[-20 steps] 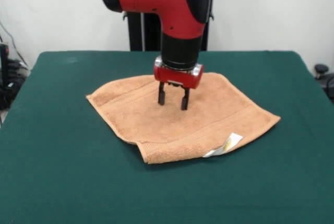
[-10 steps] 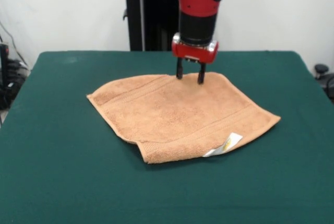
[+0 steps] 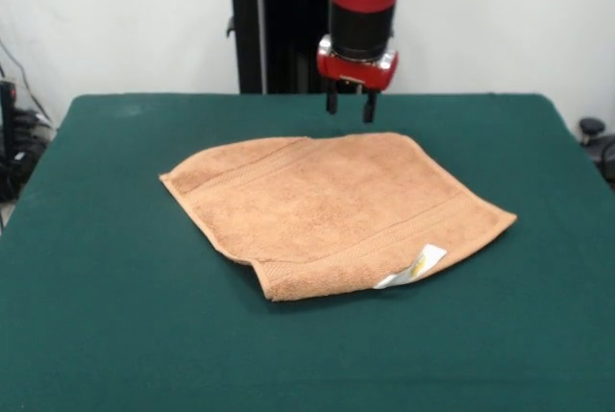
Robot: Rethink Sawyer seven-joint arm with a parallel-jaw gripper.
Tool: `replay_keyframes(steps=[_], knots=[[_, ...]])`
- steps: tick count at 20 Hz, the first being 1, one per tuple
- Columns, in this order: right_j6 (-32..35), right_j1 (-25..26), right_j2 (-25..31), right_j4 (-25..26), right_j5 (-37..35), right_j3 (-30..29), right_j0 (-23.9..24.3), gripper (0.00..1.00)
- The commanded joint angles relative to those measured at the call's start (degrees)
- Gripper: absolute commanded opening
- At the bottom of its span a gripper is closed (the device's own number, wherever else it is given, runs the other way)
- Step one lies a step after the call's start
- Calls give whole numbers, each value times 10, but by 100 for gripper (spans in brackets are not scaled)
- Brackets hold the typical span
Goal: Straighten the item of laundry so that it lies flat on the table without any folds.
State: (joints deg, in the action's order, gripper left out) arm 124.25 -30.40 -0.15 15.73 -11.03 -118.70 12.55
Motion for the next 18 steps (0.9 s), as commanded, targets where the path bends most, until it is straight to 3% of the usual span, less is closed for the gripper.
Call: replay_keyframes(steps=[1, 6, 18], knots=[[97, 59, 19, -32, 54, 9, 0, 100], [97, 69, 15, -45, 41, 42, -11, 100], [71, -53, 43, -99, -115, 52, -20, 100]])
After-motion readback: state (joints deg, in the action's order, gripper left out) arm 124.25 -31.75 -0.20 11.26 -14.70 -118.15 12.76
